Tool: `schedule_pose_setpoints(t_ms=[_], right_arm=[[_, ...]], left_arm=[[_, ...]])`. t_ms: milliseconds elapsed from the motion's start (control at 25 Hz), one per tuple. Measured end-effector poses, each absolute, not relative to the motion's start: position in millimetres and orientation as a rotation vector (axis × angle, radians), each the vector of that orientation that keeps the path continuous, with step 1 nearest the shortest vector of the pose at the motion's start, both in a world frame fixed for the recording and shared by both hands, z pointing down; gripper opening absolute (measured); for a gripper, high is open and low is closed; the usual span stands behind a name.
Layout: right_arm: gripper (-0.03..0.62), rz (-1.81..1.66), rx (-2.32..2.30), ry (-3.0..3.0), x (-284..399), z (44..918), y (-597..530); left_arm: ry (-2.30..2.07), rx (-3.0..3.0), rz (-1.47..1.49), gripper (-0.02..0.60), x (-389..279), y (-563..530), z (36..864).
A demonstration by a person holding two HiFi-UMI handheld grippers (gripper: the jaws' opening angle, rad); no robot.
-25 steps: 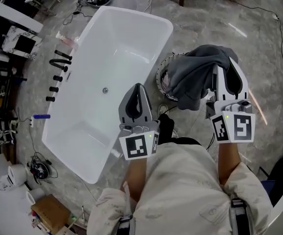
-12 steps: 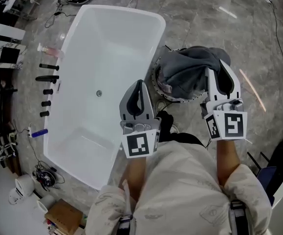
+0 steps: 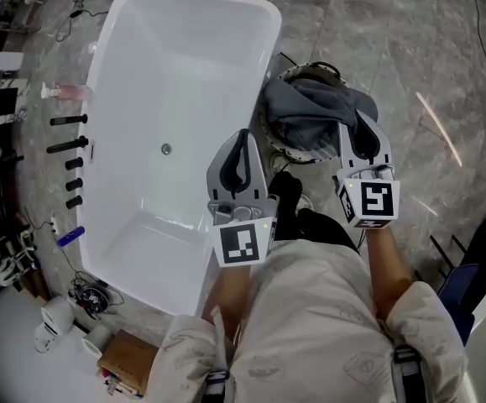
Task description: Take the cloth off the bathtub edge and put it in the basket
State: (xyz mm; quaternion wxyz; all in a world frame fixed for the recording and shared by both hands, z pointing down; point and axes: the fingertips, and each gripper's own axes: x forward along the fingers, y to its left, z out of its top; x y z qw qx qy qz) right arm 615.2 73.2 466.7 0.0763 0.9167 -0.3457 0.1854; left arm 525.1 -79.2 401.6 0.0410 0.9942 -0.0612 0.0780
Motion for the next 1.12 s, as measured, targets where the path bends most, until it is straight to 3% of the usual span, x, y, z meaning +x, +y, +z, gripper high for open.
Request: schedule_pose_setpoints(t_ms=[800, 1120], right_arm=[[0.051, 1.248, 2.455, -0.812, 631, 762, 70], [0.051, 1.493, 2.283, -0.777, 625, 826, 67]], left_arm=[[-0.103, 2.99, 0.405, 0.003, 551, -106, 481], [-0.073, 2.97, 0.462, 0.003, 557, -113, 496]])
